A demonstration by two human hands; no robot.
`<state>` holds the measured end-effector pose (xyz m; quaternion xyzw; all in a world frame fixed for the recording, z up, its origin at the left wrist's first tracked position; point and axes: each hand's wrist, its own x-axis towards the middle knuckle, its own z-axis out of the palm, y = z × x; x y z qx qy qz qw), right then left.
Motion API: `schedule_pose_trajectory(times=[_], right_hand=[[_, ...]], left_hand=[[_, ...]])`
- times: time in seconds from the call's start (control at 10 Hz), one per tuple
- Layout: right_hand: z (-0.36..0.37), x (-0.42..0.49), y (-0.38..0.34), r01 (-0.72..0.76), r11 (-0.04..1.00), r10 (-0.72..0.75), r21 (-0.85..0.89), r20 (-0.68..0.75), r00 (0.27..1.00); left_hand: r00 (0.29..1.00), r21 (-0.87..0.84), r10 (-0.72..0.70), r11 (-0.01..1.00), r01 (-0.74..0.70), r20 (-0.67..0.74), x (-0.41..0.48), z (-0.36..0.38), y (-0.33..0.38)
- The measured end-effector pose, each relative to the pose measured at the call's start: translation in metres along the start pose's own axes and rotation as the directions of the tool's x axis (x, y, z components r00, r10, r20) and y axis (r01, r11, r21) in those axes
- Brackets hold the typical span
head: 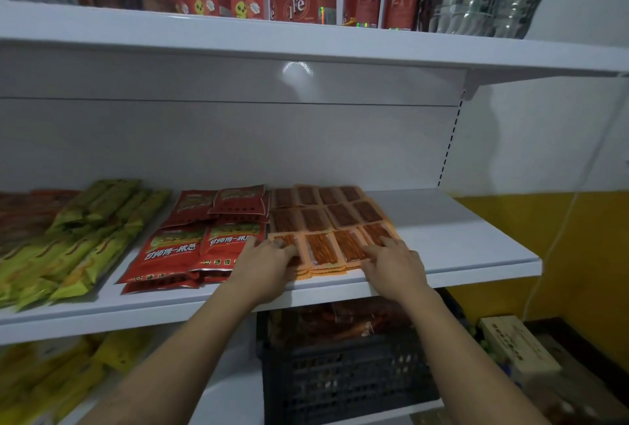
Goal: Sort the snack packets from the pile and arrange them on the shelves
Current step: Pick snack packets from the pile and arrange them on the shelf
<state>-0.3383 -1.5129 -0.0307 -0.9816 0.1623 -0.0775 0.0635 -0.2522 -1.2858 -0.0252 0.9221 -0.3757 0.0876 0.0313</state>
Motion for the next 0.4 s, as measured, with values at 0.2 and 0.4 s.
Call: schedule_pose_trajectory(times=[0.2,0.4], right_hand=[[-0.001,-0.015,-0.003,0.074,0.997,-0.072,0.017,-0.091,0.993],[-0.013,-0.038,-0.017,0.15,0.988,-0.141,0.047,-0.155,0.978]], left_hand=[[1.0,0.02,0.006,1.0,-0.006,-0.025,-0.007,-0.002,0.006],[0.998,0.008,-0.02,1.0,0.021,-0.063,-0.026,-0.018,0.028]])
